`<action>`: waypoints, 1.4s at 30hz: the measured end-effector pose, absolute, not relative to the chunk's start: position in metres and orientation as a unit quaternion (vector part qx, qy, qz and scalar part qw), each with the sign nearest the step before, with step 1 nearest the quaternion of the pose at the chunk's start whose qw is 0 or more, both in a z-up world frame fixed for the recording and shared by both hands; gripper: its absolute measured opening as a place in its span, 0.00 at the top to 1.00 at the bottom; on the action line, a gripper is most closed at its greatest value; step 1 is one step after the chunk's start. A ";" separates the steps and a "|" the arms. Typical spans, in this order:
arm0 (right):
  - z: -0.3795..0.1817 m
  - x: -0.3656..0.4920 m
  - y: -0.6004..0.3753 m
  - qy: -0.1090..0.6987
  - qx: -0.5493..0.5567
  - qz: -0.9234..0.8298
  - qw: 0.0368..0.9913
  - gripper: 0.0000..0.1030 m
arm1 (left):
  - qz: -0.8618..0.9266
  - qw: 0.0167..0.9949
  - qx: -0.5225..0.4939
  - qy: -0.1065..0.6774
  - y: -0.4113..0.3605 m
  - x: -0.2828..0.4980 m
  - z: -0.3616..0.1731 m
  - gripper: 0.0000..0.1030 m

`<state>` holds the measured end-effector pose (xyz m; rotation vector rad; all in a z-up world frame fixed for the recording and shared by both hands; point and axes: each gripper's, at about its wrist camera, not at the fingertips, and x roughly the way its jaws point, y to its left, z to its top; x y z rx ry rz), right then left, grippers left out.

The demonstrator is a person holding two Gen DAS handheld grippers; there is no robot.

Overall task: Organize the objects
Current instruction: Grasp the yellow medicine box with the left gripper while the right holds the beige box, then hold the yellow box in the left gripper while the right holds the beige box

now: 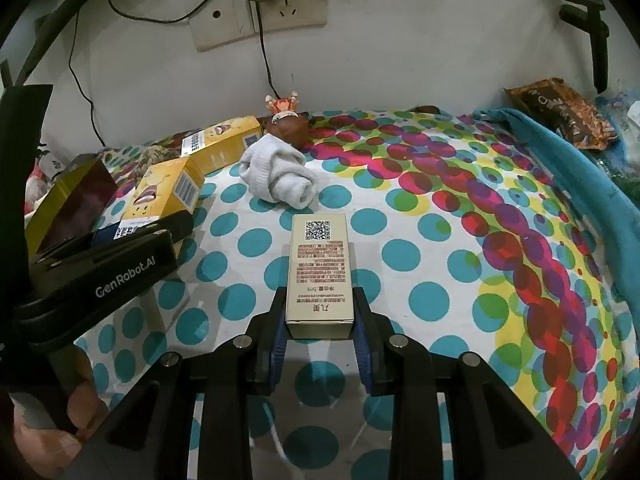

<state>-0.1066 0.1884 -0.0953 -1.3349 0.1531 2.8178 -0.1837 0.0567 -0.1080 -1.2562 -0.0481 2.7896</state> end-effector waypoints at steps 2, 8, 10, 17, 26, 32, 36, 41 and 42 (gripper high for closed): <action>-0.096 -0.107 0.188 0.047 -0.428 0.903 0.013 0.73 | 0.911 0.041 -0.410 -0.015 0.057 -0.184 -0.108 0.49; -0.096 -0.107 0.190 0.045 -0.428 0.902 0.026 0.73 | 0.911 0.037 -0.409 -0.027 0.051 -0.184 -0.108 0.49; -0.096 -0.107 0.188 0.039 -0.429 0.902 0.031 0.73 | 0.911 0.034 -0.409 -0.035 0.048 -0.184 -0.107 0.49; -0.097 -0.107 0.190 0.037 -0.429 0.902 0.040 0.73 | 0.909 0.030 -0.413 -0.039 0.046 -0.185 -0.109 0.48; -0.096 -0.105 0.191 0.038 -0.424 0.904 0.042 0.73 | 0.907 0.029 -0.417 -0.045 0.043 -0.187 -0.109 0.48; -0.094 -0.104 0.191 0.038 -0.419 0.906 0.043 0.73 | 0.905 0.021 -0.421 -0.056 0.038 -0.188 -0.112 0.48; -0.094 -0.104 0.191 0.039 -0.419 0.906 0.043 0.73 | 0.905 0.018 -0.422 -0.050 0.039 -0.188 -0.113 0.48; -0.095 -0.105 0.191 0.039 -0.418 0.906 0.043 0.73 | 0.909 0.015 -0.415 -0.047 0.040 -0.185 -0.111 0.48; -0.095 -0.105 0.190 0.039 -0.418 0.907 0.044 0.73 | 0.909 0.014 -0.414 -0.047 0.040 -0.185 -0.110 0.48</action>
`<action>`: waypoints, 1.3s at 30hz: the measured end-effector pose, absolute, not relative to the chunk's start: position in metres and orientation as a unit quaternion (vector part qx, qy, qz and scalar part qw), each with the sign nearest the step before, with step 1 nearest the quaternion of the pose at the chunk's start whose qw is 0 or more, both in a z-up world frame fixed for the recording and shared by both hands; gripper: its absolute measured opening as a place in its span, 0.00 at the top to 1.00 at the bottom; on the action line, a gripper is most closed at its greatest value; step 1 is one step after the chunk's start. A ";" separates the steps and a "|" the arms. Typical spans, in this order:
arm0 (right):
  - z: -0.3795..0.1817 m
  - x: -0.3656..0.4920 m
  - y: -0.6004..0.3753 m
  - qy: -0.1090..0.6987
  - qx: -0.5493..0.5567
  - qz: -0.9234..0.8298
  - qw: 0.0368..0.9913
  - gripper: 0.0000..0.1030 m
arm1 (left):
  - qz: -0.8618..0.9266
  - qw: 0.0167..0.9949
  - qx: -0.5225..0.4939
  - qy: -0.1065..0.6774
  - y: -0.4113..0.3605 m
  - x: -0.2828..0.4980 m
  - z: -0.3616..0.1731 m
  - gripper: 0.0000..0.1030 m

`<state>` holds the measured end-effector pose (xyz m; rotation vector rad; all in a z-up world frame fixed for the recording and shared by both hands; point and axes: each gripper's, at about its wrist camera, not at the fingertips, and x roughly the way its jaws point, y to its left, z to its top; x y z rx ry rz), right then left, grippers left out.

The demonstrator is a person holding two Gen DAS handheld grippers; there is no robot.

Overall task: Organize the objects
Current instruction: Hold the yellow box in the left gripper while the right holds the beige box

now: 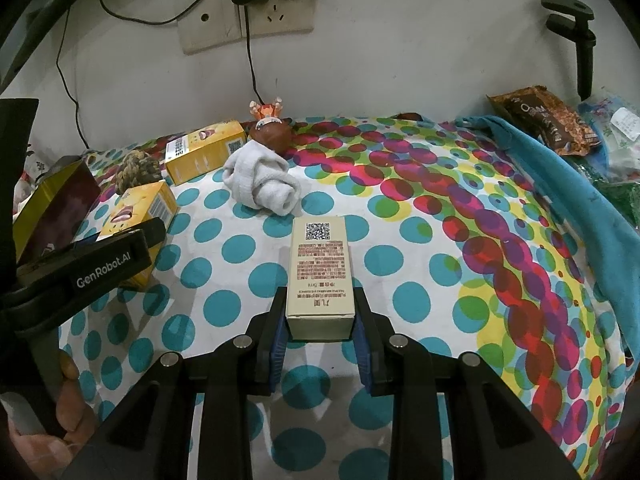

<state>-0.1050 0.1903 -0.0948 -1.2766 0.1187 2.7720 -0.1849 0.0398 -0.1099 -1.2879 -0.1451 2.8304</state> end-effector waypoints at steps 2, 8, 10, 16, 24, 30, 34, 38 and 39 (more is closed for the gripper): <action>-0.095 -0.105 0.190 0.038 -0.416 0.907 0.045 0.73 | 0.910 0.013 -0.412 -0.047 0.039 -0.185 -0.109 0.48; -0.095 -0.105 0.190 0.037 -0.416 0.908 0.047 0.73 | 0.912 0.006 -0.408 -0.041 0.040 -0.184 -0.107 0.48; -0.095 -0.106 0.190 0.037 -0.416 0.908 0.048 0.73 | 0.914 0.003 -0.405 -0.032 0.043 -0.183 -0.106 0.48; -0.095 -0.106 0.193 0.040 -0.416 0.907 0.050 0.73 | 0.915 0.002 -0.404 -0.015 0.047 -0.183 -0.107 0.48; -0.094 -0.106 0.195 0.042 -0.413 0.908 0.056 0.73 | 0.915 0.003 -0.404 -0.021 0.045 -0.183 -0.107 0.48; -0.094 -0.107 0.193 0.041 -0.415 0.907 0.056 0.73 | 0.915 0.002 -0.404 -0.020 0.045 -0.183 -0.108 0.48; -0.094 -0.107 0.193 0.042 -0.419 0.905 0.056 0.73 | 0.913 0.003 -0.407 -0.023 0.045 -0.184 -0.109 0.48; -0.095 -0.108 0.193 0.042 -0.418 0.905 0.058 0.73 | 0.913 0.003 -0.407 -0.026 0.043 -0.184 -0.110 0.48; -0.095 -0.108 0.193 0.042 -0.419 0.905 0.058 0.73 | 0.914 0.001 -0.406 -0.027 0.043 -0.183 -0.109 0.48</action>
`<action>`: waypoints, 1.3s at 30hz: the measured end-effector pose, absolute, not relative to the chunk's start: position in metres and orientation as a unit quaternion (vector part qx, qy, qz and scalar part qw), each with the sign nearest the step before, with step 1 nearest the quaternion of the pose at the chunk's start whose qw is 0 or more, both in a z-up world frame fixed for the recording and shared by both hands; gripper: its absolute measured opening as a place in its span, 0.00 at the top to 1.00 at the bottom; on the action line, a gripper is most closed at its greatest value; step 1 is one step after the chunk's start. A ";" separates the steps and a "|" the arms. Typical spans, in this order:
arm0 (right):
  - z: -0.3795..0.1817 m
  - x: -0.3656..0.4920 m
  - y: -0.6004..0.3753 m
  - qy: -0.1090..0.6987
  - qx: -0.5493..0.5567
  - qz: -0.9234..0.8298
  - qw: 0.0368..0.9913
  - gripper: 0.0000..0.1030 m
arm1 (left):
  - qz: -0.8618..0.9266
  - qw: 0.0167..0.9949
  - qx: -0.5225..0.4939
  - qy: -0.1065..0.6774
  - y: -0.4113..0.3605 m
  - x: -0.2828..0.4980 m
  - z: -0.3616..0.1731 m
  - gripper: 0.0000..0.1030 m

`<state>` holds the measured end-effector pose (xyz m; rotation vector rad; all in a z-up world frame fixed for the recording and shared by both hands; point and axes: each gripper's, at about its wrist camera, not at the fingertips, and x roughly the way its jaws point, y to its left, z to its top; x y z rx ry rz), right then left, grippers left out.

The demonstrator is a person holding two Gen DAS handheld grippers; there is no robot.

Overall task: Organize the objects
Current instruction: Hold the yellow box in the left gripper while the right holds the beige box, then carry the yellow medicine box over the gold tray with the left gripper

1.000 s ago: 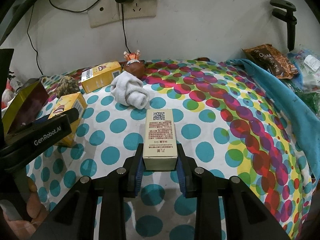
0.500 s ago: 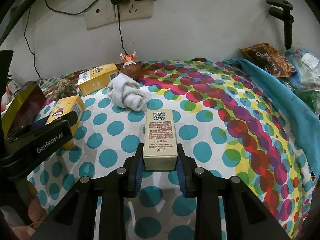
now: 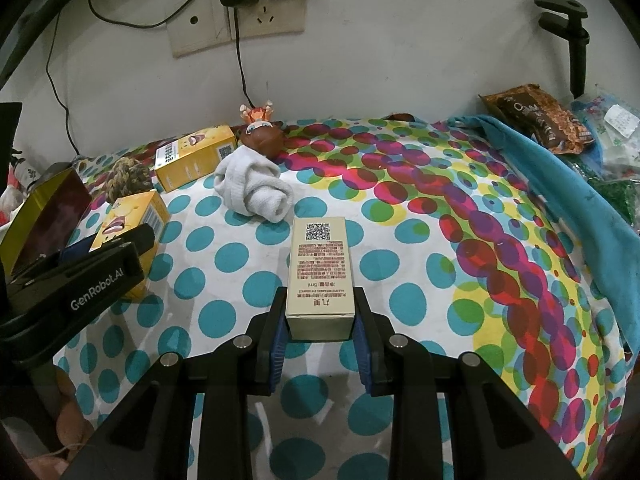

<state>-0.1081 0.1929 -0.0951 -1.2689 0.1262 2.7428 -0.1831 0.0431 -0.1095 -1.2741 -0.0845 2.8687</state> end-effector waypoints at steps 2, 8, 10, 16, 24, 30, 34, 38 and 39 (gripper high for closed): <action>-0.095 -0.108 0.193 0.042 -0.418 0.905 0.061 0.73 | 0.915 -0.002 -0.402 -0.028 0.042 -0.181 -0.109 0.48; -0.095 -0.109 0.193 0.040 -0.420 0.905 0.065 0.73 | 0.915 -0.006 -0.401 -0.046 0.035 -0.180 -0.108 0.48; -0.095 -0.108 0.193 0.038 -0.416 0.906 0.065 0.73 | 0.916 -0.007 -0.400 -0.044 0.033 -0.179 -0.106 0.48; -0.095 -0.108 0.192 0.036 -0.418 0.905 0.065 0.73 | 0.925 0.008 -0.378 -0.029 0.026 -0.155 -0.079 0.48; -0.092 -0.106 0.190 0.031 -0.413 0.908 0.065 0.73 | 0.943 0.005 -0.332 -0.009 -0.002 -0.111 -0.014 0.48; -0.091 -0.106 0.190 0.032 -0.410 0.909 0.064 0.73 | 0.946 -0.036 -0.322 0.010 -0.068 -0.091 0.026 0.48; -0.090 -0.107 0.190 0.031 -0.409 0.910 0.063 0.73 | 0.933 -0.086 -0.349 0.006 -0.117 -0.091 0.016 0.48; -0.089 -0.107 0.189 0.031 -0.406 0.911 0.064 0.73 | 0.923 -0.085 -0.375 -0.013 -0.147 -0.087 -0.006 0.48; -0.089 -0.106 0.189 0.030 -0.406 0.911 0.064 0.73 | 0.922 -0.073 -0.378 -0.027 -0.153 -0.084 -0.009 0.48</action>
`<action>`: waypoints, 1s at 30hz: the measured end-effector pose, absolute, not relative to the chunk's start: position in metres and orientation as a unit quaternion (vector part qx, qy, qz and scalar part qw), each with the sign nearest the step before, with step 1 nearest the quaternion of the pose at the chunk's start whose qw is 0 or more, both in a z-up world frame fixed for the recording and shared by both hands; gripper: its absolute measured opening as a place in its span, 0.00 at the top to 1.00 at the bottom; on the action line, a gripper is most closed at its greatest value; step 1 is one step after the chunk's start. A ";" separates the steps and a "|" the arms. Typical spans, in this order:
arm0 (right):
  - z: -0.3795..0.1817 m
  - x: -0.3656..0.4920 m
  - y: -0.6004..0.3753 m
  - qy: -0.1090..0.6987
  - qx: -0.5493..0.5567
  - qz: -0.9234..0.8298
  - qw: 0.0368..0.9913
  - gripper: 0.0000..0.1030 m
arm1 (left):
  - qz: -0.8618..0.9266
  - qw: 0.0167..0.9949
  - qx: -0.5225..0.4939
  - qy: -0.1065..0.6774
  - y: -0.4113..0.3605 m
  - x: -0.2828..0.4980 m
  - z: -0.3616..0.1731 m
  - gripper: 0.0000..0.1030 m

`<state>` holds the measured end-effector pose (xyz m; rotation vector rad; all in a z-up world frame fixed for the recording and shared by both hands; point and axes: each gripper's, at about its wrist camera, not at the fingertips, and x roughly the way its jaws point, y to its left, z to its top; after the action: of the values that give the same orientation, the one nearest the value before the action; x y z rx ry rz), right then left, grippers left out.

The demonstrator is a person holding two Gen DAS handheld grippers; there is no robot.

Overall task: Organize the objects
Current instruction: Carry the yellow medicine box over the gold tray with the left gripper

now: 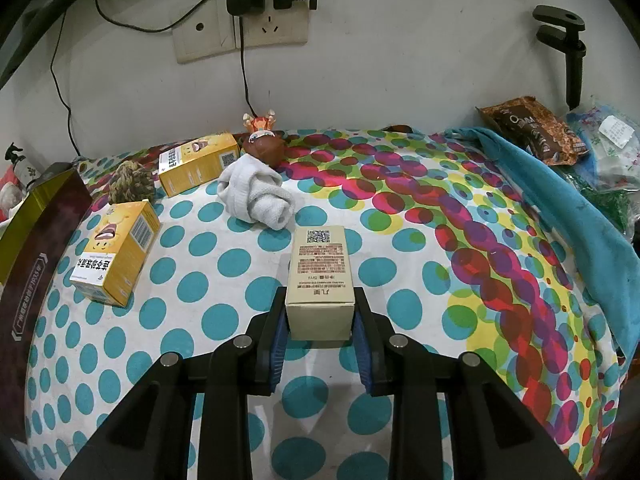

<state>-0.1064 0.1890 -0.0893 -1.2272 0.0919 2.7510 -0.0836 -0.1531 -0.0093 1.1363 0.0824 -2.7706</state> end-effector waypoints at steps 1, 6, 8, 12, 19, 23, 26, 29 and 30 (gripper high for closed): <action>-0.089 -0.106 0.189 0.030 -0.407 0.911 0.064 0.73 | -0.923 0.055 0.379 0.048 -0.159 -0.079 -0.012 0.48; -0.089 -0.107 0.189 0.030 -0.406 0.911 0.064 0.73 | -0.929 -0.027 0.361 0.075 -0.141 -0.076 -0.001 0.44; -0.089 -0.107 0.189 0.031 -0.406 0.911 0.063 0.73 | -0.921 -0.041 0.383 0.060 -0.109 -0.092 -0.001 0.35; -0.089 -0.106 0.189 0.032 -0.406 0.911 0.062 0.73 | -0.904 -0.083 0.419 0.010 -0.030 -0.127 -0.010 0.26; -0.092 -0.106 0.193 0.044 -0.410 0.910 0.052 0.72 | -0.861 -0.024 0.508 -0.015 0.023 -0.194 -0.057 0.26; -0.093 -0.106 0.197 0.058 -0.411 0.909 0.043 0.72 | -0.853 -0.001 0.521 -0.012 0.020 -0.207 -0.073 0.26; -0.095 -0.108 0.200 0.071 -0.417 0.906 0.036 0.72 | -0.852 -0.003 0.523 -0.004 0.017 -0.212 -0.081 0.24; -0.095 -0.108 0.201 0.076 -0.417 0.905 0.036 0.72 | -0.850 -0.006 0.527 0.010 0.020 -0.215 -0.083 0.24; -0.095 -0.108 0.201 0.076 -0.417 0.905 0.035 0.72 | -0.845 -0.017 0.535 0.013 0.022 -0.213 -0.083 0.24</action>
<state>-0.1076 0.2007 -0.0950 -1.2806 0.2325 2.7819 -0.2134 0.0219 -0.0829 1.6982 0.0418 -2.6819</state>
